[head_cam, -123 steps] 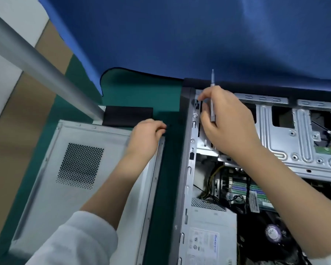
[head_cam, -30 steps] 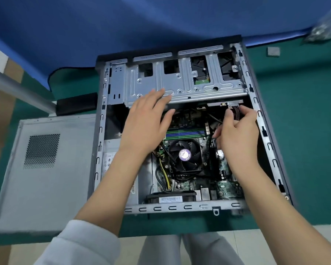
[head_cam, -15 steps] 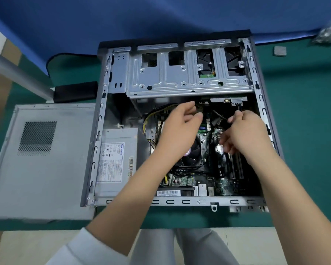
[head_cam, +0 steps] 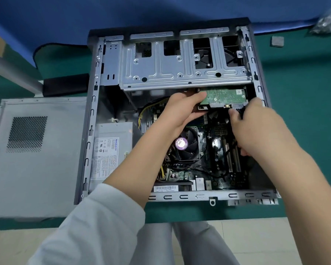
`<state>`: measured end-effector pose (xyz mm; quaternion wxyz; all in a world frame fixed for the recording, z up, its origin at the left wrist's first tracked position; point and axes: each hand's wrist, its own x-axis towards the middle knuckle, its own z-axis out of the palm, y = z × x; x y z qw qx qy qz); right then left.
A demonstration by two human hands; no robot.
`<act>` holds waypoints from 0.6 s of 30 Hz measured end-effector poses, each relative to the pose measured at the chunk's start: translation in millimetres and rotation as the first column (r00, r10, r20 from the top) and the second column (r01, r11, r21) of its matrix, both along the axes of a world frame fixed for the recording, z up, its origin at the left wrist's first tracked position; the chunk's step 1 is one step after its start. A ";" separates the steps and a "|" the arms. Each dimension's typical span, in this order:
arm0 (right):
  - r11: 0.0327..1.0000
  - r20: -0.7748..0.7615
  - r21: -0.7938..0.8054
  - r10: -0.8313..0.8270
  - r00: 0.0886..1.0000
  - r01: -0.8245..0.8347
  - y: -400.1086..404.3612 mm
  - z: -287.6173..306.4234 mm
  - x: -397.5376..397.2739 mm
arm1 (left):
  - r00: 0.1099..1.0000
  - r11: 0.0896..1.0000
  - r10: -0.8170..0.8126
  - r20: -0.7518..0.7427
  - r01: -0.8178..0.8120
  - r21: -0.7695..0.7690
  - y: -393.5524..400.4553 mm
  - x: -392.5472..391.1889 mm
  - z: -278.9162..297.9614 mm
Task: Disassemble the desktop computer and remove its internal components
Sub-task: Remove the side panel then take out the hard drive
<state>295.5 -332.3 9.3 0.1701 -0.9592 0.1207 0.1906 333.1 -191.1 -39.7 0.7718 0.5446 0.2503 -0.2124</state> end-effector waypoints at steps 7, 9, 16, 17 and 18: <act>0.981 0.062 -0.174 0.100 0.993 -0.088 -1.8 6.8 -4.4 | 0.994 0.996 -0.081 -0.066 0.084 0.033 -0.1 -10.0 7.7; 0.973 0.122 -0.198 0.146 0.982 -0.121 -4.0 11.0 -3.3 | 0.989 0.994 -0.112 -0.093 0.113 0.002 -0.6 -15.6 12.6; 0.937 0.118 -0.290 0.234 0.965 -0.192 -6.0 20.5 6.0 | 0.984 0.982 -0.161 -0.075 0.152 -0.108 5.1 -35.9 27.4; 0.927 0.089 -0.307 0.251 0.964 -0.213 -5.6 21.3 5.7 | 0.983 0.980 -0.166 -0.073 0.156 -0.121 6.2 -39.2 30.0; 0.920 0.055 -0.314 0.265 0.963 -0.235 -5.6 21.5 5.3 | 0.983 0.979 -0.166 -0.079 0.155 -0.130 7.2 -42.8 31.9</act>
